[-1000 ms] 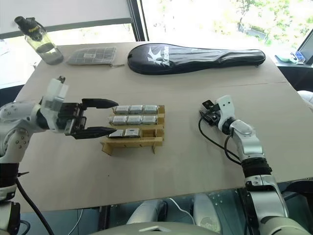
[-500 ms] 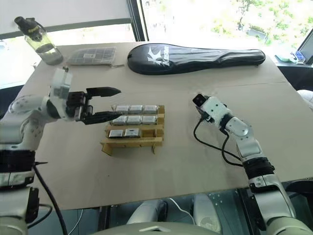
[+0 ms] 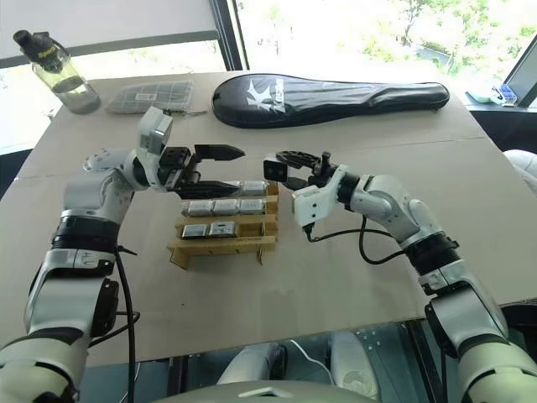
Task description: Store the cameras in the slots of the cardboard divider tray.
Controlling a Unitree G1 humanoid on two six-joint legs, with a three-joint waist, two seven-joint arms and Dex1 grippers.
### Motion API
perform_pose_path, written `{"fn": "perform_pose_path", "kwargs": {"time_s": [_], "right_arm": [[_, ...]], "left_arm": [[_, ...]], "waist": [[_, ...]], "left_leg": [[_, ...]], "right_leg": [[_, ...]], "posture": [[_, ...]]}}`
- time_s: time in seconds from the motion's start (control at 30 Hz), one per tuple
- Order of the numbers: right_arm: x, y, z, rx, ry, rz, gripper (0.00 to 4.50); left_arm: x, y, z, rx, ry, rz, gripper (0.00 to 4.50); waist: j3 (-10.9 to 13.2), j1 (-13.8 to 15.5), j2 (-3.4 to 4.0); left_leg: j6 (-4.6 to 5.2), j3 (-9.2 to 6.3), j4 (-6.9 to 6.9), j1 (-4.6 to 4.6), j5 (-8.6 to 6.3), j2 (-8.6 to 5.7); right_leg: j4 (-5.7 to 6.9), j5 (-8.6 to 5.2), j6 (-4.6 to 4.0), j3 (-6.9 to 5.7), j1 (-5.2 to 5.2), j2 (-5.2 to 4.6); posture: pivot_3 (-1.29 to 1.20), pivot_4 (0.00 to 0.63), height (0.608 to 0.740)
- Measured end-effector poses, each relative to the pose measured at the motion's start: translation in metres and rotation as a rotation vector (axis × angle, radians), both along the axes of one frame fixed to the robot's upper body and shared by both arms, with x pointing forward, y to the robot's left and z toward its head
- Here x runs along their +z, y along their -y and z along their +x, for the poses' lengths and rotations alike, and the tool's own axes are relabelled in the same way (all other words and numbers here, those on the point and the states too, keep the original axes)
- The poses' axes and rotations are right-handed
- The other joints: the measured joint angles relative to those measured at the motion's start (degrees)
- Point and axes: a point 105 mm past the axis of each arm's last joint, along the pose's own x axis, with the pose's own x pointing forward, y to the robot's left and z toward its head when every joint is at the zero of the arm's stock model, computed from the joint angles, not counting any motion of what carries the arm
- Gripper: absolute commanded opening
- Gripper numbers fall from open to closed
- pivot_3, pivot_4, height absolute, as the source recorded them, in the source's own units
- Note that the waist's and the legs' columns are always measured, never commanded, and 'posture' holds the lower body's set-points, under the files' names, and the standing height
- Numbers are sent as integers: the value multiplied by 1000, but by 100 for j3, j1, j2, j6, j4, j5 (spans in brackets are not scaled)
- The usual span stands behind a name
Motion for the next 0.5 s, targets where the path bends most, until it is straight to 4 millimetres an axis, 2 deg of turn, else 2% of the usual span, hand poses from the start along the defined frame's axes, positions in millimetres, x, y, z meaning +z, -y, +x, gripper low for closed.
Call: {"fn": "perform_pose_path", "kwargs": {"time_s": [0.13, 0.5], "right_arm": [[0, -11, -9, 51, 41, -24, 1864], [2, -19, -15, 94, 82, -38, 1864]], "left_arm": [[-1, 3, 4, -3, 1, 11, 4500], [-7, 8, 5, -17, -11, 21, 4500]], "waist": [[0, 0, 0], [0, 0, -1]], "left_leg": [[0, -1, 0, 0, 0, -2], [0, -4, 0, 0, 0, -4]], "right_leg": [[2, 0, 0, 5, -4, 1], [3, 0, 0, 6, -6, 1]], "posture": [[0, 150, 740], [0, 150, 740]]}}
